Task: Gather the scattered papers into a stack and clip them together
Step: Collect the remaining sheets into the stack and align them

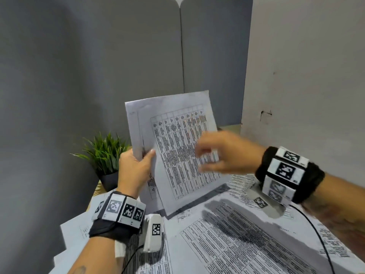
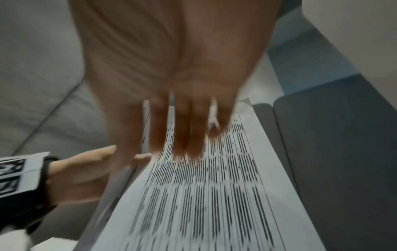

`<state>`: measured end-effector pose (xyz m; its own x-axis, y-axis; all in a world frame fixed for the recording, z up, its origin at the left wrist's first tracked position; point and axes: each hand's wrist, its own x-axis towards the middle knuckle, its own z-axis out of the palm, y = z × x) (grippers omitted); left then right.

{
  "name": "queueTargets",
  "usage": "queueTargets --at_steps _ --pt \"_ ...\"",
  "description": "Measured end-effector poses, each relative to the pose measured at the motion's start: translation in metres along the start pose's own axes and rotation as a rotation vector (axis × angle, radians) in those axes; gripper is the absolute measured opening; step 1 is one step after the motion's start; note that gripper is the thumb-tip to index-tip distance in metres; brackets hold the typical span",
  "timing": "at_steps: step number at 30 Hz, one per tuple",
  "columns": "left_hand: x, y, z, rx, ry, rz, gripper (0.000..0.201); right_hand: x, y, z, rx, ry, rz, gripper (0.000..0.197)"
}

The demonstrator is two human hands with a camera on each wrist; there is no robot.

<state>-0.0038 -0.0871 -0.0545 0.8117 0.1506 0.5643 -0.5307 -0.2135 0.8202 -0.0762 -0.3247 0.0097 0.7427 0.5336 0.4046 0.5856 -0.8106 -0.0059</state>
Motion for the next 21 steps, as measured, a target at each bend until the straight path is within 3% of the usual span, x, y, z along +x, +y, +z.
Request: queueTargets --at_steps 2,3,7,10,12,16,18,21 --pt "0.002 0.001 -0.002 -0.007 0.038 -0.021 0.009 -0.009 -0.001 0.016 0.067 -0.502 0.166 0.049" --pt "0.003 0.002 -0.004 -0.017 0.055 -0.025 0.008 -0.013 0.001 0.027 0.096 -0.623 0.223 0.059" --pt "0.004 0.005 -0.009 -0.064 0.100 -0.021 0.015 -0.016 0.007 0.060 0.052 -0.753 0.278 0.095" --pt "0.002 0.005 -0.008 -0.076 0.083 -0.032 0.016 -0.013 0.010 0.071 -0.006 -0.844 0.291 0.097" --pt "0.001 0.005 -0.007 -0.066 0.067 -0.014 0.008 -0.011 0.015 0.074 0.056 -0.861 0.336 0.087" --pt "0.000 0.006 -0.007 -0.039 0.062 0.020 0.029 -0.009 0.019 0.078 0.149 -0.853 0.386 0.055" --pt "0.000 0.006 -0.009 -0.059 0.054 0.016 0.028 -0.010 0.020 0.079 0.172 -0.713 0.357 0.033" --pt "0.000 0.005 -0.009 -0.105 -0.007 -0.012 0.019 -0.005 0.029 0.068 0.221 -0.394 0.324 0.023"
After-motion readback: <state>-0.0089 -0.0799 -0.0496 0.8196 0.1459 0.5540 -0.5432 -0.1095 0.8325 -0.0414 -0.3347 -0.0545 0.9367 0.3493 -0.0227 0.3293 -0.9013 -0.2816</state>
